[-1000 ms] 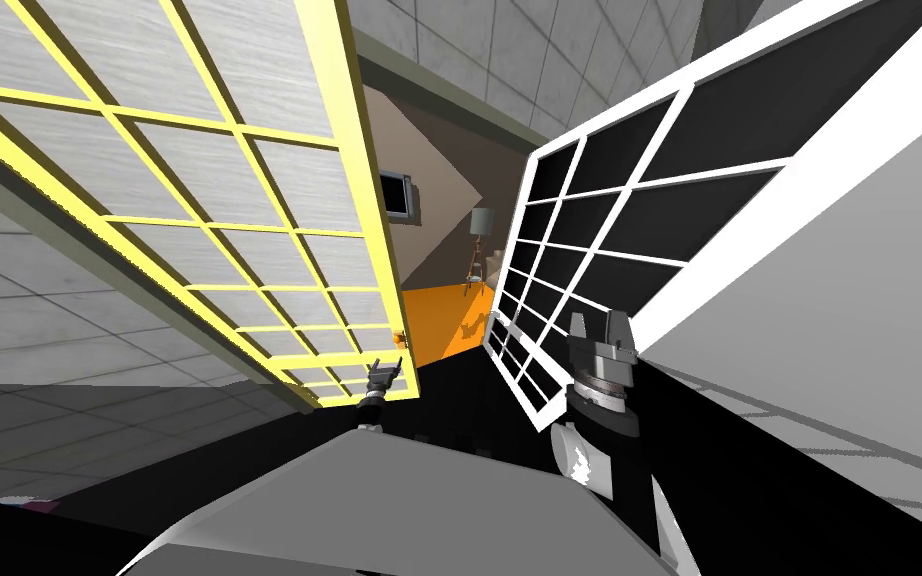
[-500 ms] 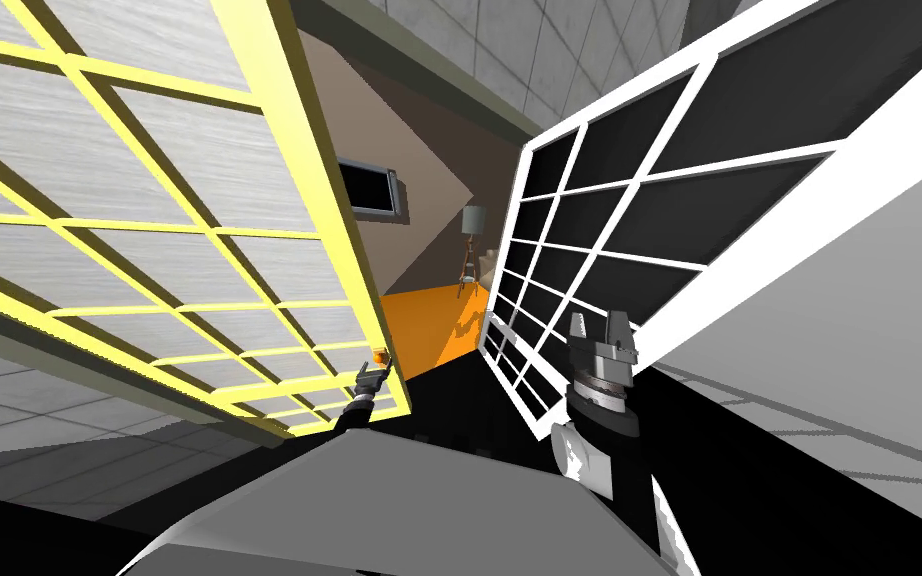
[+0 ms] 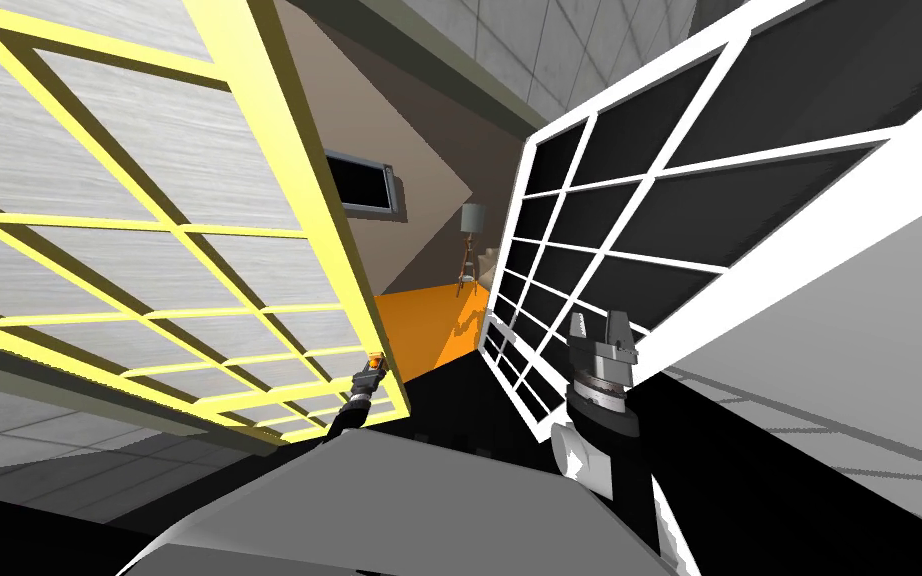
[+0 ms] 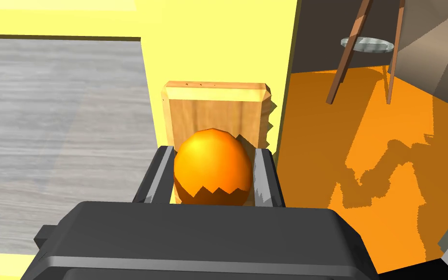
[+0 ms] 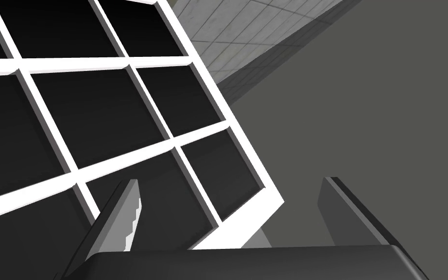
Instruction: Pull the door open
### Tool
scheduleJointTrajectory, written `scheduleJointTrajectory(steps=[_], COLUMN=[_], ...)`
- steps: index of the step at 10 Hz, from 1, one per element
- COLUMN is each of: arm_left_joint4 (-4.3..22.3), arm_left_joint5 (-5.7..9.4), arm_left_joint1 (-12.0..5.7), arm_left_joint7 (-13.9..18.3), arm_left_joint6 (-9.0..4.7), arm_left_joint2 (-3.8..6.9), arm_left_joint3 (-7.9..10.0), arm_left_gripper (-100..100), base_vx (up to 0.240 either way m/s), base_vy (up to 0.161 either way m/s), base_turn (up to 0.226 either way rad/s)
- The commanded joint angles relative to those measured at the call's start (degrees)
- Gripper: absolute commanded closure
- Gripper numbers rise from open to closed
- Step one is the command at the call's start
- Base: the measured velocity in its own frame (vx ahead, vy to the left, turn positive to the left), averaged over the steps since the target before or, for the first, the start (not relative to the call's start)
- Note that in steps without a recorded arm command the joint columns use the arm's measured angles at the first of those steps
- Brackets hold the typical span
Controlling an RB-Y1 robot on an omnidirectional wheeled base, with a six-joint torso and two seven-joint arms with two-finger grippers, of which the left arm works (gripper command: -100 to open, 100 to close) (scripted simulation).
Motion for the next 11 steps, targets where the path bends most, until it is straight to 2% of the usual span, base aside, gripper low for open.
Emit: scheduleJointTrajectory(steps=[1, 3, 4, 5, 7, 8, 11], arm_left_joint4=[-0.02, -0.02, -0.14, -0.21, -0.53, -0.79, -1.31], arm_left_joint5=[-0.04, -0.04, -0.49, -0.64, -1.35, -1.93, -3.08], arm_left_joint1=[0.08, 0.08, 0.63, 0.78, 1.51, 2.1, 3.28], arm_left_joint7=[0.03, 0.03, 1.21, 1.59, 3.35, 4.78, 7.63], arm_left_joint6=[0.01, 0.01, -0.38, -0.54, -1.27, -1.86, -3.04], arm_left_joint2=[-0.17, -0.17, 0.78, 1.06, 2.35, 3.4, 5.5], arm_left_joint3=[-0.16, -0.16, -1.13, -1.45, -2.97, -4.2, -6.67], arm_left_gripper=[100, 100, 100, 100, 100, 100, 100], base_vx=[-0.015, -0.004, -0.128, -0.212, -0.208, -0.259, -0.276], base_vy=[-0.001, -0.002, 0.031, 0.024, 0.023, 0.027, 0.03], base_turn=[-0.003, 0.003, -0.097, -0.13, -0.128, -0.172, -0.137])
